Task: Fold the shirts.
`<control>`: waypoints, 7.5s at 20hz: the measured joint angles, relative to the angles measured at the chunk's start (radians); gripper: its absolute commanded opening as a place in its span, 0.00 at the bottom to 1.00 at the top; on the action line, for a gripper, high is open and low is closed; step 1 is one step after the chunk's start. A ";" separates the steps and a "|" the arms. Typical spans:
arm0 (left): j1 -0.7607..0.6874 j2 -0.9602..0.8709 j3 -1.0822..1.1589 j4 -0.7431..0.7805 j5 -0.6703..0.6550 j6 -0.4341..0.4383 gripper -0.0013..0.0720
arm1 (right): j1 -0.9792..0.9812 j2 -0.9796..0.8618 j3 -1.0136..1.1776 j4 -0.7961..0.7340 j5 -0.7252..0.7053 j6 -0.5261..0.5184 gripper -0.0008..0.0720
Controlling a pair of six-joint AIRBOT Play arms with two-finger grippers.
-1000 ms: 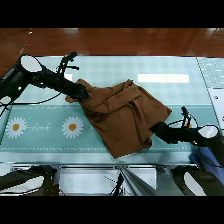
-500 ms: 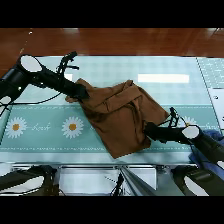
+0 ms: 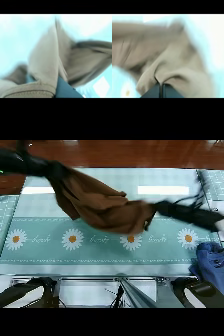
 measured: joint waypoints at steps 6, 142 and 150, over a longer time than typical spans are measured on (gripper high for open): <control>0.142 0.186 0.312 -0.003 0.003 -0.071 0.06 | -0.185 0.077 0.426 -0.124 0.063 0.031 0.04; 0.220 0.195 -0.278 0.124 -0.005 -0.110 0.06 | -0.355 -0.626 0.832 -0.370 0.683 -0.162 0.04; 0.045 -0.156 -0.307 0.114 0.605 -0.013 0.06 | -0.297 -0.914 0.819 -0.356 0.137 -0.162 0.04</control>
